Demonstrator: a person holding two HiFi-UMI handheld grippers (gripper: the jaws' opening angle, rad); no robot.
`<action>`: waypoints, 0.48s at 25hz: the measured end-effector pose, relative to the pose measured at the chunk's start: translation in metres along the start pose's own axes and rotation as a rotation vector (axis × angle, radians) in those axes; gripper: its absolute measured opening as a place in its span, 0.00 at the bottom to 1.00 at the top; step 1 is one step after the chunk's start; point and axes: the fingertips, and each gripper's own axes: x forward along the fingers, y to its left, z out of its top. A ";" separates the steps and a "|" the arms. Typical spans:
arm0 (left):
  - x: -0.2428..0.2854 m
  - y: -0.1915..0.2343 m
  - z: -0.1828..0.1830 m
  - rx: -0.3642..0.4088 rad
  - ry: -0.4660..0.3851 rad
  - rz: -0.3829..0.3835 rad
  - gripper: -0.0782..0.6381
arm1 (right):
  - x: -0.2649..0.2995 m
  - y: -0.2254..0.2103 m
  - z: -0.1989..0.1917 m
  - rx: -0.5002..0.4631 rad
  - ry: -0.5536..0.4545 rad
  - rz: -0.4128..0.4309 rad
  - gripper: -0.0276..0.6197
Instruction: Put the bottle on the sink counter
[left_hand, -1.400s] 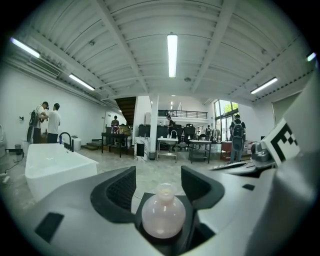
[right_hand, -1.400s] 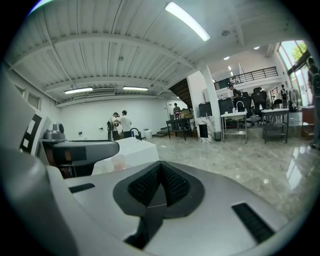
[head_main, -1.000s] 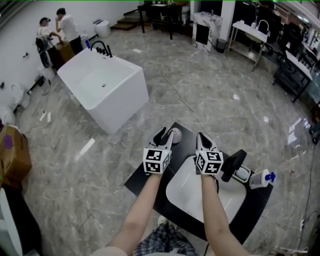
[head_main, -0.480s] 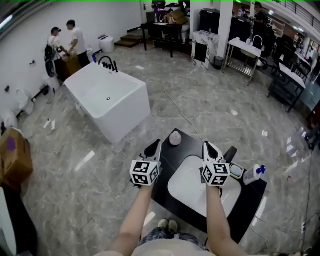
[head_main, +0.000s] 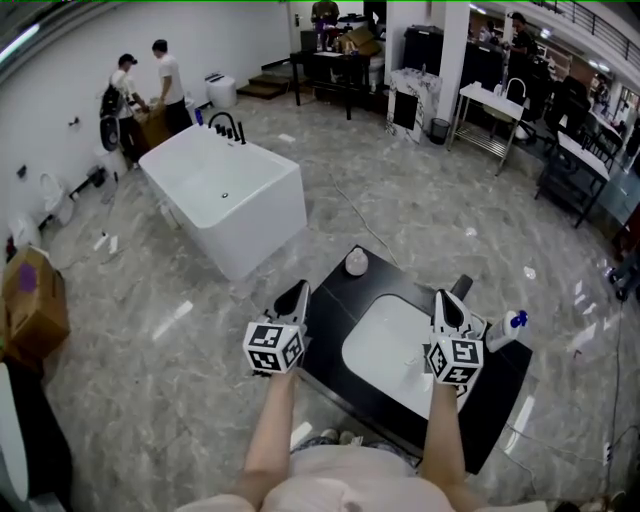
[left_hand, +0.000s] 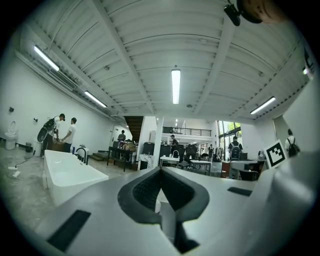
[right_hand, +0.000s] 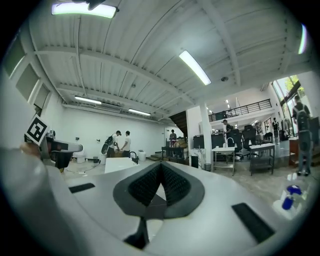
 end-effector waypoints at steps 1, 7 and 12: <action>-0.004 0.002 0.001 0.005 -0.003 0.004 0.15 | -0.006 -0.002 0.001 0.002 -0.005 -0.008 0.07; -0.029 0.006 0.017 0.030 -0.020 0.019 0.15 | -0.026 -0.010 0.010 0.009 -0.030 -0.039 0.07; -0.031 0.006 0.010 0.029 -0.018 0.021 0.15 | -0.031 -0.016 0.011 0.019 -0.054 -0.048 0.06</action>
